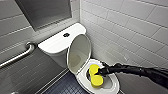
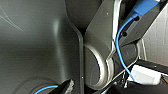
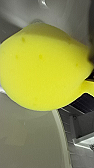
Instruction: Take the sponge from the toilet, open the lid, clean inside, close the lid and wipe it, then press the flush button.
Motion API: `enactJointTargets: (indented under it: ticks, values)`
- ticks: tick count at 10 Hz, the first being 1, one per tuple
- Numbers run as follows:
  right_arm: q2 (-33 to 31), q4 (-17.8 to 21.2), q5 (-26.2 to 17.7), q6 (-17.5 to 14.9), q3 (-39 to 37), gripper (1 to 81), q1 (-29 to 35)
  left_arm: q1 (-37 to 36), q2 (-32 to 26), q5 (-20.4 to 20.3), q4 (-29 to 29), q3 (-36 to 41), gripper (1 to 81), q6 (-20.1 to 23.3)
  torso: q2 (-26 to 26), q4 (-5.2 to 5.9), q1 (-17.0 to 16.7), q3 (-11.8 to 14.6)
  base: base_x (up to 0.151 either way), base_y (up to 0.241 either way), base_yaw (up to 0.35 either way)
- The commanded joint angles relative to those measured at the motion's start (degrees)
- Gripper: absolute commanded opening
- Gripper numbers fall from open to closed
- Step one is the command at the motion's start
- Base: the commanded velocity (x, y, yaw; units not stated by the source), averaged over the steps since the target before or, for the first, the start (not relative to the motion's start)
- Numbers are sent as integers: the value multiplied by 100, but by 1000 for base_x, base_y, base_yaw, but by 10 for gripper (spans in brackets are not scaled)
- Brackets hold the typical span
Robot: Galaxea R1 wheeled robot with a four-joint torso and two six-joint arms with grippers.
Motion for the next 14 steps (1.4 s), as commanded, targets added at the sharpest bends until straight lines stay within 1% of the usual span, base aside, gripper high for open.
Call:
enactJointTargets:
  ticks: [1,3,5,7,8,10,11,12,13,14]
  values:
    - [621,81,-238,111,-649,10,920,179,7,479,-45,127,811,25,0,0,0,0,0,0,0]
    - [1164,82,-81,224,-1097,10,867,179,34,479,-45,92,811,16,0,0,0,0,0,0,0]
    - [1657,73,78,234,-1501,10,850,179,25,479,-45,92,811,16,0,0,0,0,0,0,0]
    - [1984,81,219,242,-1714,10,727,179,34,479,-54,92,811,16,0,0,0,0,0,0,0]
    - [2055,82,465,251,-1732,10,544,187,42,479,-54,75,811,8,0,0,0,0,0,0,0]
    - [2081,37,958,199,-1960,10,-63,214,51,479,-63,48,811,7,0,0,0,0,0,0,0]
    - [2047,-15,985,181,-2031,10,-266,223,60,479,-63,40,811,15,0,0,0,0,0,0,0]
    - [1942,-129,924,190,-1935,10,-345,223,86,479,-54,13,811,16,0,0,0,0,0,0,0]
    - [1715,-295,740,225,-1587,10,-346,223,121,479,-45,-31,811,16,0,0,0,0,0,0,0]
    - [1363,-332,642,233,-1163,10,-372,223,122,479,-37,-31,811,16,0,0,0,0,0,0,0]
